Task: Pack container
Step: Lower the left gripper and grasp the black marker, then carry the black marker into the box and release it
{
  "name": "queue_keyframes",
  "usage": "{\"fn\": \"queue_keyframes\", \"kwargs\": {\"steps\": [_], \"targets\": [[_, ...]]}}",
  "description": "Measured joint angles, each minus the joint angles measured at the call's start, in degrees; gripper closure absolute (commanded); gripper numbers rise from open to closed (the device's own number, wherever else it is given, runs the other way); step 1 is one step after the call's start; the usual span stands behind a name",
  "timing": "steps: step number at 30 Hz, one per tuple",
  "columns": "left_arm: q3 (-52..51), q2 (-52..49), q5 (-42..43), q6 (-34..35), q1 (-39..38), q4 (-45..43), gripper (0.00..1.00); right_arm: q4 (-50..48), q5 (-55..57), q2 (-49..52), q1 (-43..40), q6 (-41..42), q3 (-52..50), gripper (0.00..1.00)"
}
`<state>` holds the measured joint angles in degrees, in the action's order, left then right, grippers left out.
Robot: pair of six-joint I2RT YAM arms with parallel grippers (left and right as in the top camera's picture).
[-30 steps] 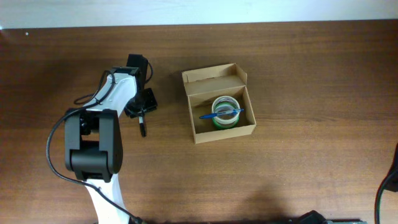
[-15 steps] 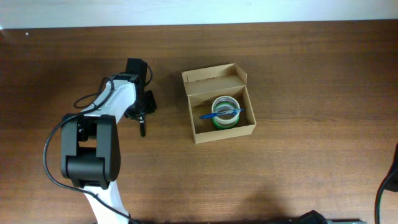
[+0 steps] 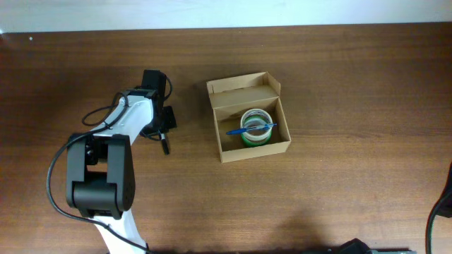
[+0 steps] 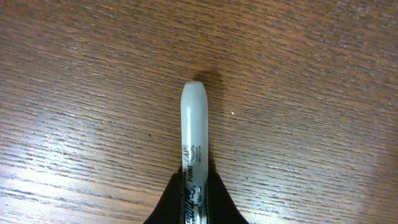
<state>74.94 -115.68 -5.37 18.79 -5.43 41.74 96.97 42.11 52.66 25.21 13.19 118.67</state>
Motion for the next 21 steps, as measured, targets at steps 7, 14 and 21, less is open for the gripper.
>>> {"fn": "queue_keyframes", "kwargs": {"steps": [7,14,21], "targets": [[7.7,-1.9,0.5,-6.5,0.0,10.7,0.98,-0.3,0.0,0.0,0.0,-0.4,0.0,0.01],[29.2,-0.5,0.6,-16.6,-2.3,13.1,0.98,-0.5,0.0,0.0,0.0,-0.5,0.0,0.01],[38.7,3.3,2.7,-28.0,-9.6,12.3,0.98,-0.5,0.0,0.0,0.0,-0.8,0.0,0.01]]}}
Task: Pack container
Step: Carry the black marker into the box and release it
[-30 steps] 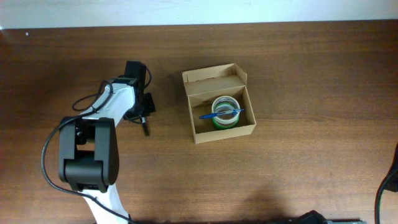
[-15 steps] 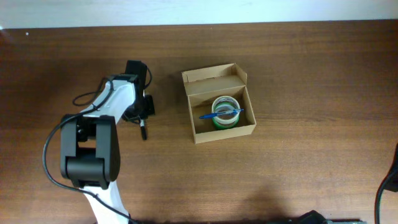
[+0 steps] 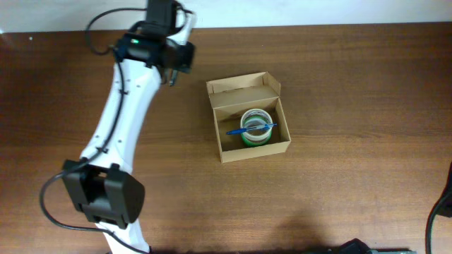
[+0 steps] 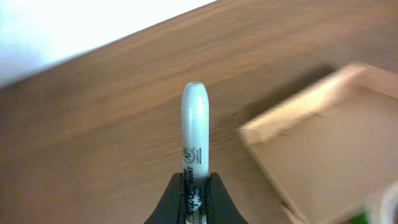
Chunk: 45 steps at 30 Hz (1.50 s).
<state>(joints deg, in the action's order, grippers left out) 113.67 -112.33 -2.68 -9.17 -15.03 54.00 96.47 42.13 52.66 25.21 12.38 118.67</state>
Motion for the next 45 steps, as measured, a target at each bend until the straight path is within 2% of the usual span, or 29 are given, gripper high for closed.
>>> {"fn": "queue_keyframes", "kwargs": {"steps": [10,14,18,27,38,40,45], "targets": [[-0.1,-0.5,5.7,-26.7,-18.3,7.5,0.98,0.5,0.0,0.0,0.0,-0.3,0.0,0.01],[-0.1,-0.9,6.6,-32.1,-23.2,9.7,0.98,0.5,0.0,0.0,0.0,-0.3,0.0,0.01],[-0.1,-2.7,6.8,-34.6,-24.9,12.7,0.98,0.5,0.0,0.0,0.0,-0.3,0.0,0.01],[-0.2,-10.7,6.8,-35.0,-24.8,15.3,0.98,0.5,0.0,0.0,0.0,-0.3,0.0,0.01],[-0.2,-12.1,6.8,-34.5,-24.8,15.4,0.98,0.5,0.0,0.0,0.0,-0.4,0.0,0.01],[-0.2,-12.5,6.8,-34.5,-24.8,15.4,0.89,0.5,0.0,0.0,0.0,-0.4,0.0,0.01],[-0.2,-12.9,6.8,-34.1,-24.8,15.4,0.46,0.5,0.0,0.0,0.0,-0.3,0.0,0.01]]}}
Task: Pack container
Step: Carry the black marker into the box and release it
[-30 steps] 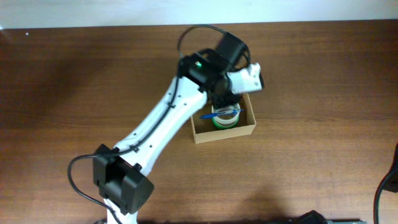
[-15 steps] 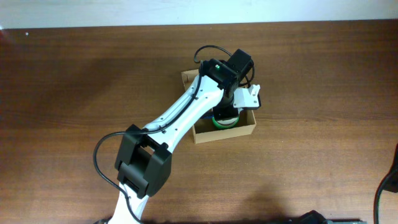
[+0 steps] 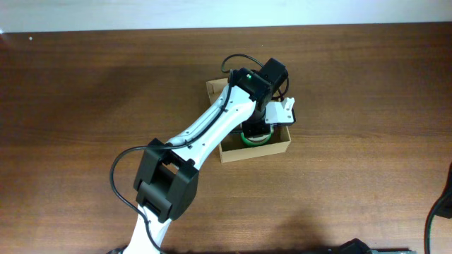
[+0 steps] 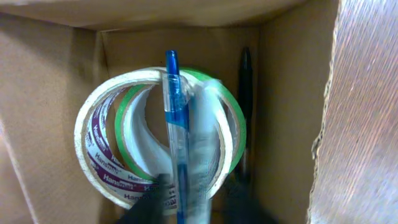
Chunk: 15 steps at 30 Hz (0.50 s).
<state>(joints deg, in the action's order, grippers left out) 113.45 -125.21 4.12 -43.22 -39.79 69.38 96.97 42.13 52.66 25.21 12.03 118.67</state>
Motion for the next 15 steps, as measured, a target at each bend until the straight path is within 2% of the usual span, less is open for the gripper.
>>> {"fn": "queue_keyframes", "kwargs": {"steps": [3,4,6,9,15], "targets": [[0.0,0.0,0.0,0.9,0.0,-0.4,0.21,0.0,0.0,0.0,0.0,0.0,0.0,0.01],[0.0,0.0,0.0,1.2,0.0,-0.6,0.18,0.0,0.0,0.0,0.0,0.0,0.0,0.01],[0.0,0.0,0.0,1.2,0.0,-1.2,0.14,0.0,0.0,0.0,0.0,0.0,0.0,0.01],[0.0,0.0,-0.6,1.8,0.0,-2.7,0.14,0.0,0.0,0.0,0.0,0.0,0.0,0.01],[2.1,-0.2,-7.0,5.4,0.0,-4.3,0.14,-0.1,0.0,0.0,0.0,0.0,0.0,0.01]]}}
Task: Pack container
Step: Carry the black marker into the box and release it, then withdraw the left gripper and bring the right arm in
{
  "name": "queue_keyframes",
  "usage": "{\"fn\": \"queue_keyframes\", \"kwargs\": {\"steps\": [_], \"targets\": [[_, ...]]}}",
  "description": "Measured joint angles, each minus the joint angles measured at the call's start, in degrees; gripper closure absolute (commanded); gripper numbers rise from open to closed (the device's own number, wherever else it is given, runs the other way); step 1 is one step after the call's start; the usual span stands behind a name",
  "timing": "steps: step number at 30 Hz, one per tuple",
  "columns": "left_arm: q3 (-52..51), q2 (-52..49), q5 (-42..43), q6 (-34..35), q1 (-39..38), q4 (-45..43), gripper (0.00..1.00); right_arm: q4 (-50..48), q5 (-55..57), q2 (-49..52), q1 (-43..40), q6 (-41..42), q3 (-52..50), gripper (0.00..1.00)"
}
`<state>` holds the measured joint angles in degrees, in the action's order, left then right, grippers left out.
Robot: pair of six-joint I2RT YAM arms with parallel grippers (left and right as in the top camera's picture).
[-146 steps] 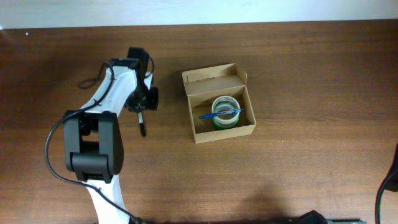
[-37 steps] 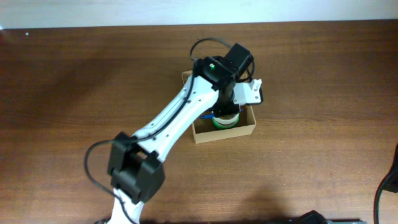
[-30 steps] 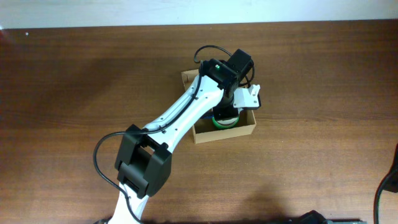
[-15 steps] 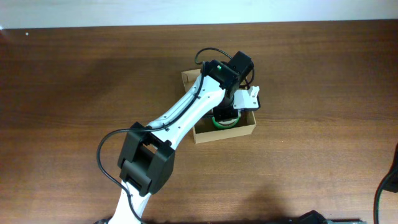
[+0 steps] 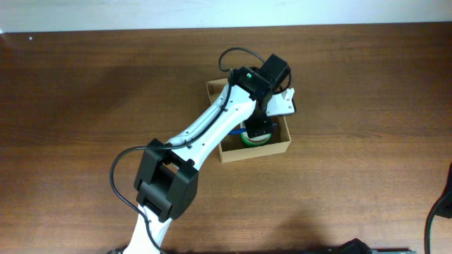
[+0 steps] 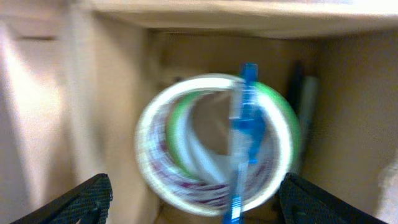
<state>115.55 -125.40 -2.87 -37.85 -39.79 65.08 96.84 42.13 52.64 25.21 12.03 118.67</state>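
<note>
An open cardboard box [image 5: 254,149] sits mid-table, and my left arm reaches over it. In the left wrist view the box [image 6: 106,93] holds stacked tape rolls, white [image 6: 149,155] and green [image 6: 283,112]. A blue pen [image 6: 245,124] lies across the rolls. By the right wall lies a black pen [image 6: 297,87] with a blurred grey shape [image 6: 310,106] beside it, possibly the grey marker. My left gripper [image 6: 194,190] hangs open over the rolls, its fingers [image 6: 81,202] spread wide with nothing between them. The right gripper is out of view.
The box's back flap [image 5: 236,83] stands up behind the arm. A black cable [image 5: 438,212] shows at the table's right edge. Brown tabletop surrounds the box on all sides.
The left gripper's fingers have spread much wider over the box. The blurred grey marker seen over the tape rolls is gone from there. The wrist view has shifted slightly.
My left gripper held the grey marker low over the table left of the box. Then it held the marker at the table's back edge beside the box. Later the marker was blurred over the tape rolls in the box. Now the gripper is open and empty there.
</note>
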Motion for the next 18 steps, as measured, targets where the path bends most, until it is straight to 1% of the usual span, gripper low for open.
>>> {"fn": "queue_keyframes", "kwargs": {"steps": [4,5,6,8,9,12,15,18], "targets": [[9.3,-0.8,-4.0,6.0,0.6,0.0,0.14,-0.5,0.0,0.1,0.0,0.0,0.0,0.01],[12.3,-0.8,-4.8,8.1,1.1,0.1,0.18,-0.4,-0.1,0.2,0.0,0.0,0.0,0.01],[15.8,-0.8,-5.4,10.6,1.7,0.2,0.32,-0.1,-0.3,0.5,0.0,0.0,0.1,0.01],[22.4,-0.8,-6.3,16.3,3.7,0.5,0.66,0.1,-1.2,1.4,0.0,0.0,0.2,0.01],[24.7,-0.7,-6.6,18.8,4.8,0.9,0.78,0.1,-1.7,2.1,0.0,0.0,0.3,0.01],[31.0,-0.7,-7.2,28.3,9.5,4.5,0.98,0.1,-3.4,5.4,0.0,0.0,0.4,0.01],[33.7,-0.7,-6.5,35.4,14.6,9.7,0.98,0.1,-5.1,10.5,0.0,0.1,0.4,0.01],[34.0,-0.7,-3.5,41.0,19.6,14.1,0.98,0.1,-8.1,16.6,-1.3,0.1,0.4,0.01]]}}
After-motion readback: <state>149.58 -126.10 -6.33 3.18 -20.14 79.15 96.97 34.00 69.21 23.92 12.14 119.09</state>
